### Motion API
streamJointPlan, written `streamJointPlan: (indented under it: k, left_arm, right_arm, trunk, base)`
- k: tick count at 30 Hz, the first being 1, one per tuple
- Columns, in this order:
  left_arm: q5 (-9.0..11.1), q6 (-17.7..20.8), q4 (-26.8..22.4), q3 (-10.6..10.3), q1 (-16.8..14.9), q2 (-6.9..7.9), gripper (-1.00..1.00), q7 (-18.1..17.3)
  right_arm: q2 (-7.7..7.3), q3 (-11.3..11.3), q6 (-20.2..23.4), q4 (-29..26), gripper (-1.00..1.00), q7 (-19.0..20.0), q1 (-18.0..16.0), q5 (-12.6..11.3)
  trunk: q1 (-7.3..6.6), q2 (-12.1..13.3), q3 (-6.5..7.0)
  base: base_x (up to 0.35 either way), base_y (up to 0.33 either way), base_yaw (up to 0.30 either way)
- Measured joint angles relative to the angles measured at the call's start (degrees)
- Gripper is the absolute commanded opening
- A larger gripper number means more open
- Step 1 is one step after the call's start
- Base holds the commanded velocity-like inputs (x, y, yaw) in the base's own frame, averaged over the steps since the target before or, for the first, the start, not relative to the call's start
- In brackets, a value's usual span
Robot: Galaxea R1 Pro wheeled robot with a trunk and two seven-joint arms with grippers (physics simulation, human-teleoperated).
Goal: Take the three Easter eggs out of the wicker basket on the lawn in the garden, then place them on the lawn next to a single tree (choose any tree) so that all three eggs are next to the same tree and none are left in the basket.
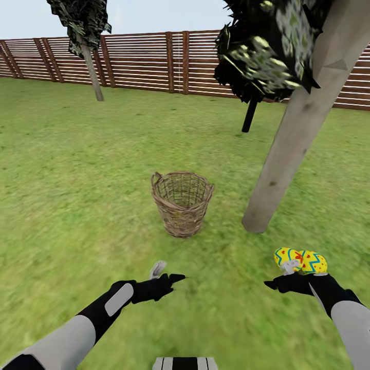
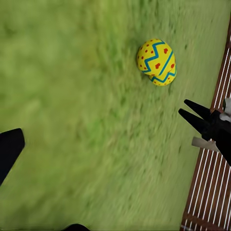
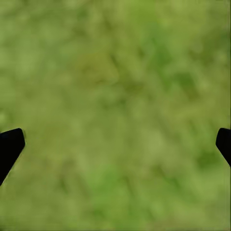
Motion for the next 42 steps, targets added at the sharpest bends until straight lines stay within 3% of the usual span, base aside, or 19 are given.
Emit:
streamJointPlan:
  k: [12, 31, 42]
  left_arm:
    - [0.0, -0.1, 0.0, 0.0, 0.0, -0.03, 1.00, 0.0]
    - [0.0, -0.1, 0.0, 0.0, 0.0, -0.32, 1.00, 0.0]
    - [-0.1, 0.0, 0.0, 0.0, 0.0, -0.45, 1.00, 0.1]
  right_arm:
    - [-0.01, 0.0, 0.1, 0.0, 1.00, 0.0, 0.0, 0.0]
    - [-0.01, 0.0, 0.1, 0.0, 1.00, 0.0, 0.0, 0.0]
    - [-0.10, 0.0, 0.1, 0.0, 1.00, 0.0, 0.0, -0.1]
  trunk:
    - [-0.02, 0.0, 0.01]
    - [-0.02, 0.0, 0.79]
    - [0.00, 0.0, 1.41]
  base:
    - [0.131, 0.289, -0.036]
    - [0.179, 0.294, -0.261]
    - [0.019, 0.314, -0.257]
